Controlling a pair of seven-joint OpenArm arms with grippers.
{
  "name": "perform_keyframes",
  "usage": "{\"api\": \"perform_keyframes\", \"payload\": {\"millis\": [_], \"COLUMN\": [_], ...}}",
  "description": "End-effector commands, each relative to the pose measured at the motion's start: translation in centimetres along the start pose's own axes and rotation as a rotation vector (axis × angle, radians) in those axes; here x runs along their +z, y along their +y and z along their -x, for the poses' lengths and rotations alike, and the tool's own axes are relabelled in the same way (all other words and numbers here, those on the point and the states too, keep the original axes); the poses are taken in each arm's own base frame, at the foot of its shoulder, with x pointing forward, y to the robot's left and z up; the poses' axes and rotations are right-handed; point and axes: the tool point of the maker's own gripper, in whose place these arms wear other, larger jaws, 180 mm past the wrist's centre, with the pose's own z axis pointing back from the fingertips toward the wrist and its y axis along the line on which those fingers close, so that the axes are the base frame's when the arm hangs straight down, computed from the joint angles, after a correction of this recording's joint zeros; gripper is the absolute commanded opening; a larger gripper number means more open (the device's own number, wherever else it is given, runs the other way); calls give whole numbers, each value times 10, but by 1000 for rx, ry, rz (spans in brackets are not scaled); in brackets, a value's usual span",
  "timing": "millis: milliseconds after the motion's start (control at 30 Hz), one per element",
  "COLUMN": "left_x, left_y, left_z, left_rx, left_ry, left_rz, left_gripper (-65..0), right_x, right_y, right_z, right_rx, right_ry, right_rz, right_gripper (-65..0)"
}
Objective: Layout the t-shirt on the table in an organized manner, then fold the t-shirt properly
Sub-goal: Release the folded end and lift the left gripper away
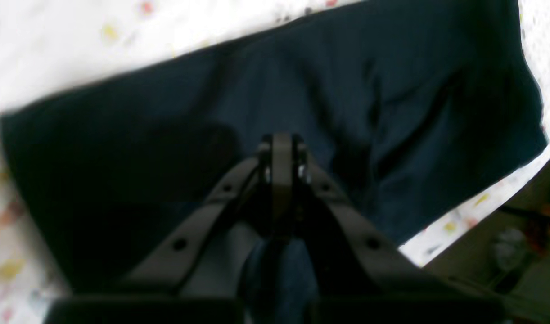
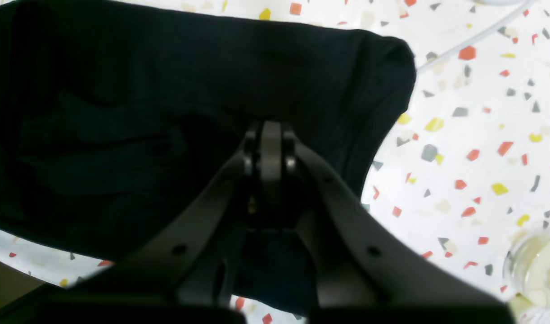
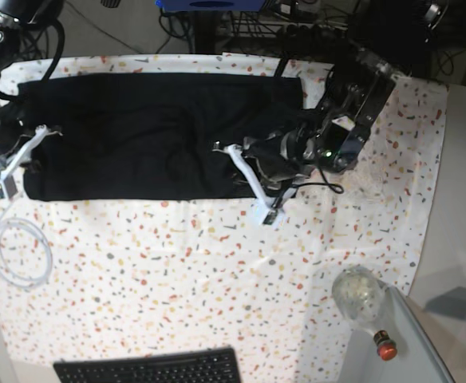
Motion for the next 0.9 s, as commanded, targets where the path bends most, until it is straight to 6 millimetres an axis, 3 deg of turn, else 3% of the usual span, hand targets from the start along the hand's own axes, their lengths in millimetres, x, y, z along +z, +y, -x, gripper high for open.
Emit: {"api": "perform_keyframes", "payload": {"millis": [0, 133, 267, 367, 433, 533, 600, 667, 733, 800, 867], "left_x": [-3, -29, -56, -65, -61, -37, -10, 21, 52, 82, 104], "left_y": [-7, -13, -21, -39, -43, -10, 20, 48, 75, 100, 121], "left_z": [-16, -23, 2, 20, 12, -6, -22, -36, -39, -33, -16], "left_rx": [-1, 55, 32, -59, -60, 1, 52, 90, 98, 96, 105], "left_ry": [-33, -4, 116, 162, 98, 1, -86, -173, -226, -253, -244], "left_rz": [24, 32, 30, 52, 63, 19, -30, -83, -143, -209, -270], "left_gripper": [-650, -650, -650, -650, -650, -650, -650, -650, -650, -650, -650], "right_x": [3, 3, 4, 1, -1, -4, -4, -3, -3, -3, -8], "right_y": [-2, -2, -3, -5, -20, -49, -62, -69, -74, -83, -91], "right_z": [-15, -15, -15, -16, -13, -11, -8, -7, -5, 0, 11], "right_rx": [10, 9, 10, 1, -53, -184, -235, -270, -296, -311, -334], "right_ry": [-51, -52, -52, -54, -53, -73, -81, -85, -85, -74, -13], "right_rz": [1, 2, 5, 3, 24, 67, 85, 94, 99, 106, 92], "right_gripper": [-650, -650, -650, -650, -650, -650, -635, -456, -326, -273, -276]}}
